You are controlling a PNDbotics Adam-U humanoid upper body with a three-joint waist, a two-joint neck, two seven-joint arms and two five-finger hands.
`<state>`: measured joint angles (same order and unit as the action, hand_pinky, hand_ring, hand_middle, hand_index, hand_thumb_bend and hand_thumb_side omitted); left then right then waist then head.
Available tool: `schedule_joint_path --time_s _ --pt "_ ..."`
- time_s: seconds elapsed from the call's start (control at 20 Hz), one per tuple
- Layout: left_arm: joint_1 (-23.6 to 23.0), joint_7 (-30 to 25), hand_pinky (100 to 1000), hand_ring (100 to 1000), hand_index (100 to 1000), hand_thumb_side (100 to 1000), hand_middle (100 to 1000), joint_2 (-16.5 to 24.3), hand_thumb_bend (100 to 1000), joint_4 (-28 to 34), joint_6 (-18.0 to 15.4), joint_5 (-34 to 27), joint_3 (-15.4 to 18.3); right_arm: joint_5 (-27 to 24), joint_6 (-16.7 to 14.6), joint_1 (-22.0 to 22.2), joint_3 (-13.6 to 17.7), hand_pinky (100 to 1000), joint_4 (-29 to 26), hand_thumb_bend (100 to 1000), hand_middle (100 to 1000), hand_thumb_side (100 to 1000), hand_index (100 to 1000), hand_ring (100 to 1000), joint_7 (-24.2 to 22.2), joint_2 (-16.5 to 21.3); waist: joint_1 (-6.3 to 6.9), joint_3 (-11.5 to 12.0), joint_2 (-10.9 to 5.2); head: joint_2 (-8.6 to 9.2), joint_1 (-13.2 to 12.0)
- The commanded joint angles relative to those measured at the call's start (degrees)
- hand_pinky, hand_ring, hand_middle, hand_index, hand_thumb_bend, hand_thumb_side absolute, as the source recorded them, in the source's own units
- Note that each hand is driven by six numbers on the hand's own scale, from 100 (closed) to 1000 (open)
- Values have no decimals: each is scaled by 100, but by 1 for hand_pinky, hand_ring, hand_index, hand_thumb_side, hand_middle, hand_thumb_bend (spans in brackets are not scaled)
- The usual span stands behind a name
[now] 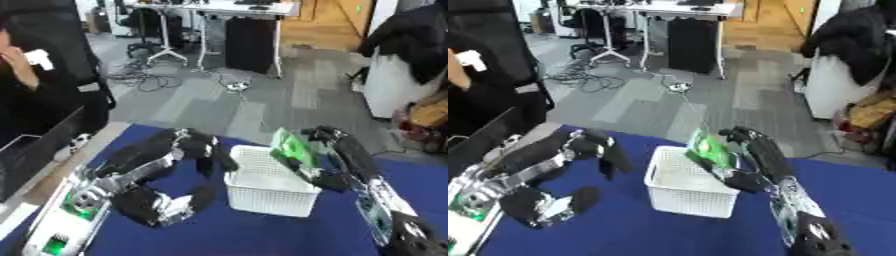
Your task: Pick up objects on the table and place them in the box.
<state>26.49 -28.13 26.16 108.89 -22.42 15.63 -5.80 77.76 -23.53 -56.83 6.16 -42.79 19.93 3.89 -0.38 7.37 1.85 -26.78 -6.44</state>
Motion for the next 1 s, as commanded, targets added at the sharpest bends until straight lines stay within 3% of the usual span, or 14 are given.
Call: schedule_joint_path --time_s 0.05,0.55,0.6,0.65,0.7,0.85,1.0 --pt "94 -15 414 476 760 1000 584 47 127 108 -7 -43 16 17 87 -180 37 671 -96 591 789 1000 878 748 65 89 13 10 -65 65 45" --pt "80 -12 413 476 760 1000 584 58 128 104 -5 -37 19 -36 66 -179 22 633 -91 591 776 1000 871 717 237 135 13 11 -75 72 36" --pt "76 -11 413 476 760 1000 584 60 128 103 -5 -37 20 -88 42 -168 12 599 -110 587 764 1000 869 695 247 148 11 14 -78 80 42" --pt "72 -11 413 476 760 1000 584 63 128 101 -4 -35 21 -181 18 -148 -2 490 -138 578 723 1000 872 623 246 165 9 15 -83 96 47" --pt "65 -10 413 476 759 1000 584 69 127 99 -3 -32 22 -351 8 -110 -21 396 -176 566 677 1000 868 578 215 186 6 12 -88 118 47" --pt "45 -1 413 476 760 1000 584 98 128 94 -1 -25 32 -1213 -50 215 -211 270 -646 518 552 1000 816 496 -31 247 0 -14 -100 268 44" --pt "5 20 414 477 759 1000 584 153 127 82 10 6 67 -2499 -146 806 -599 147 -1591 445 414 1000 689 383 -757 273 9 -83 -105 542 38"
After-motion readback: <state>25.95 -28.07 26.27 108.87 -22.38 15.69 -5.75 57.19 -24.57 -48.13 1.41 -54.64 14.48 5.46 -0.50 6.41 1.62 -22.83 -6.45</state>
